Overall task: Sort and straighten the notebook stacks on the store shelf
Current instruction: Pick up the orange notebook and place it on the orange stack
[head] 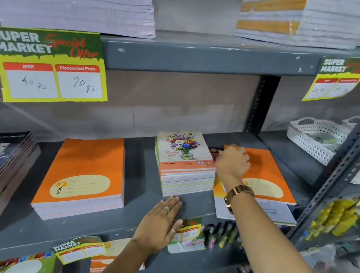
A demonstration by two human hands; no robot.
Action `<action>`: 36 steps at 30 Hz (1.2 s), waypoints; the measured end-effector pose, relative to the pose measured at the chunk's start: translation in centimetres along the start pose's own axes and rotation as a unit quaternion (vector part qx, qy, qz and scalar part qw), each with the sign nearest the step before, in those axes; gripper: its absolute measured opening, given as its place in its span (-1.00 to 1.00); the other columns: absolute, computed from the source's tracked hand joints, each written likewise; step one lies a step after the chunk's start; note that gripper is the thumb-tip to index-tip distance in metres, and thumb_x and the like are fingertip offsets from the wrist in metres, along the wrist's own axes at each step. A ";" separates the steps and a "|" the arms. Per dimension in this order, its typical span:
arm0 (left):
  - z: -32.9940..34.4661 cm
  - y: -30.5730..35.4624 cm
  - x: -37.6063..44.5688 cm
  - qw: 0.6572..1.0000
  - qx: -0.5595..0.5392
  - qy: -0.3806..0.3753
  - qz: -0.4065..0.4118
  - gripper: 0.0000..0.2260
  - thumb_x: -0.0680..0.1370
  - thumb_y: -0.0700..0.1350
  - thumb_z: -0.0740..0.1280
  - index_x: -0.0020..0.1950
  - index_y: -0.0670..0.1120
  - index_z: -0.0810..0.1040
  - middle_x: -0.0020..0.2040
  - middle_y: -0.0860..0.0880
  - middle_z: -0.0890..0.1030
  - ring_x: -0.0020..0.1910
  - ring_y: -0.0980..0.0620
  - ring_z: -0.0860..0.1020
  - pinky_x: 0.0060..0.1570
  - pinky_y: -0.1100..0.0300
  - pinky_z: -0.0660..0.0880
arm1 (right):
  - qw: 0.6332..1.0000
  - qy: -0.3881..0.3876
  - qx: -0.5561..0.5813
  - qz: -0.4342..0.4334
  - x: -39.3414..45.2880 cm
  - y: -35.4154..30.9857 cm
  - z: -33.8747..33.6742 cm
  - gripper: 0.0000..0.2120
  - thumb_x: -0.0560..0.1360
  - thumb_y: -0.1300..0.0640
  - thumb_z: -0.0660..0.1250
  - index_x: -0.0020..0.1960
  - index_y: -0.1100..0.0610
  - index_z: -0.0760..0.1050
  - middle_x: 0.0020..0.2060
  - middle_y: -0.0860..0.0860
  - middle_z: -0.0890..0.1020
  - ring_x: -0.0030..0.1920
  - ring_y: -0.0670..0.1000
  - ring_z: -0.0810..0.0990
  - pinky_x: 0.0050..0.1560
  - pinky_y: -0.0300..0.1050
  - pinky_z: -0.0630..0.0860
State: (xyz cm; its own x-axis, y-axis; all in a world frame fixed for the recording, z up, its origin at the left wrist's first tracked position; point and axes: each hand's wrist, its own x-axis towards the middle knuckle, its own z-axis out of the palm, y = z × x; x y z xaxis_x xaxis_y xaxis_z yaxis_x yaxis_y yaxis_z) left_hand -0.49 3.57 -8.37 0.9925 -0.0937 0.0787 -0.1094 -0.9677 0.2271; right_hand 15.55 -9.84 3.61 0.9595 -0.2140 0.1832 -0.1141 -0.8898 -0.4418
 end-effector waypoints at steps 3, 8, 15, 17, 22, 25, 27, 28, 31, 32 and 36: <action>-0.4 2.0 1.5 0.999 -0.028 0.021 0.026 -0.55 0.63 0.06 -0.05 0.51 -0.02 0.05 0.55 0.02 0.11 0.51 0.08 0.10 0.45 0.30 -0.04 | 0.999 0.013 -0.012 0.028 1.4 4.4 -1.1 -0.67 0.53 0.18 0.25 0.27 0.25 0.40 0.28 0.22 0.46 0.28 0.24 0.41 0.23 0.08 0.38; -0.7 6.1 5.6 0.997 -0.063 0.015 0.050 -0.58 0.64 -0.02 -0.03 0.50 -0.06 0.11 0.52 -0.01 0.18 0.46 0.02 0.23 0.40 0.17 0.26 | 0.996 -0.025 -0.046 0.070 3.1 11.7 -2.2 -0.61 0.55 0.10 0.24 0.30 0.29 0.37 0.33 0.24 0.41 0.33 0.26 0.36 0.30 0.11 0.34; 0.1 10.9 9.9 0.994 -0.110 0.005 0.012 -0.58 0.63 -0.05 0.01 0.49 -0.12 0.12 0.53 -0.05 0.13 0.46 -0.08 0.25 0.33 0.04 0.36 | 0.977 -0.122 0.009 0.174 3.9 16.8 -2.7 -0.79 0.45 0.18 0.31 0.02 0.28 0.51 0.14 0.24 0.54 0.16 0.24 0.52 0.14 0.07 0.43; 0.5 11.8 10.8 0.993 -0.114 -0.008 -0.004 -0.55 0.63 -0.04 0.02 0.49 -0.15 0.07 0.53 -0.10 0.15 0.49 -0.09 0.17 0.39 0.03 0.30 | 0.974 -0.136 0.048 0.175 4.2 17.3 -2.7 -0.84 0.42 0.18 0.36 -0.21 0.24 0.42 -0.05 0.21 0.57 0.03 0.20 0.57 0.03 0.03 0.46; 1.2 13.3 12.5 0.993 -0.109 -0.008 -0.048 -0.50 0.62 -0.02 0.04 0.50 -0.21 0.01 0.50 -0.19 0.21 0.50 -0.10 0.11 0.52 0.02 -0.02 | 0.969 -0.142 0.081 0.186 4.9 17.5 -2.5 -0.72 0.39 0.12 0.47 -0.03 0.27 0.50 0.04 0.21 0.61 0.12 0.20 0.58 0.07 0.00 0.55; 0.9 14.6 13.4 0.977 -0.192 0.022 -0.092 -0.58 0.60 -0.06 0.12 0.43 -0.17 0.20 0.33 -0.22 0.45 0.36 -0.21 0.34 0.42 -0.08 0.25 | 0.964 -0.129 0.131 0.192 5.3 17.6 -2.4 -0.88 0.46 0.23 0.34 -0.18 0.27 0.45 -0.21 0.19 0.54 -0.16 0.13 0.55 -0.22 -0.10 0.49; 0.3 15.2 13.9 0.958 -0.253 0.053 -0.126 -0.70 0.57 -0.14 0.19 0.29 -0.15 0.36 0.10 -0.25 0.60 0.11 -0.25 0.54 0.14 -0.08 0.50 | 0.955 -0.095 0.188 0.208 5.5 17.4 -2.1 -0.88 0.51 0.28 0.22 -0.14 0.34 0.44 -0.20 0.23 0.55 -0.18 0.17 0.56 -0.22 -0.08 0.49; -0.2 15.4 14.1 0.942 -0.289 0.065 -0.155 -0.74 0.55 -0.17 0.21 0.23 -0.17 0.42 0.03 -0.27 0.63 0.02 -0.26 0.57 0.03 -0.07 0.55 | 0.947 -0.081 0.221 0.219 5.6 17.5 -2.0 -0.83 0.53 0.29 0.19 0.00 0.39 0.46 -0.07 0.29 0.59 -0.08 0.24 0.60 -0.10 0.03 0.57; -1.2 15.4 15.0 0.860 -0.430 0.097 -0.256 -0.76 0.51 -0.24 0.28 0.18 -0.20 0.52 0.03 -0.25 0.66 -0.02 -0.25 0.61 -0.09 0.09 0.53 | 0.909 -0.062 0.322 0.259 5.5 17.5 -2.0 -0.71 0.56 0.32 0.15 0.26 0.37 0.41 0.20 0.34 0.52 0.03 0.37 0.61 0.03 0.21 0.60; -1.7 15.6 15.0 0.827 -0.471 0.104 -0.288 -0.78 0.50 -0.26 0.30 0.13 -0.21 0.55 0.02 -0.23 0.66 0.00 -0.23 0.61 -0.12 0.14 0.50 | 0.901 -0.056 0.339 0.265 5.4 17.5 -2.1 -0.70 0.57 0.33 0.15 0.28 0.34 0.40 0.21 0.33 0.52 0.01 0.37 0.62 0.00 0.19 0.62; -4.1 15.6 15.5 0.710 -0.596 0.123 -0.353 -0.85 0.46 -0.32 0.35 -0.30 -0.16 0.54 -0.21 -0.15 0.64 -0.14 -0.15 0.60 -0.04 0.05 0.59 | 0.881 -0.014 0.390 0.266 5.1 17.0 -3.3 -0.71 0.54 0.35 0.15 0.24 0.27 0.45 0.12 0.29 0.57 -0.27 0.23 0.61 -0.05 0.17 0.63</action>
State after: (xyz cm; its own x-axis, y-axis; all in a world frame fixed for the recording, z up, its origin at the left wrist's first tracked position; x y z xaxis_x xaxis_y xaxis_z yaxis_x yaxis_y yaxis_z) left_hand 12.94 -12.01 0.40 0.7990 0.5027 -0.3299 0.2973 0.1467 0.9435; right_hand 17.66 -27.42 -0.10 0.8306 -0.4984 -0.2485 -0.3481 -0.1163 -0.9302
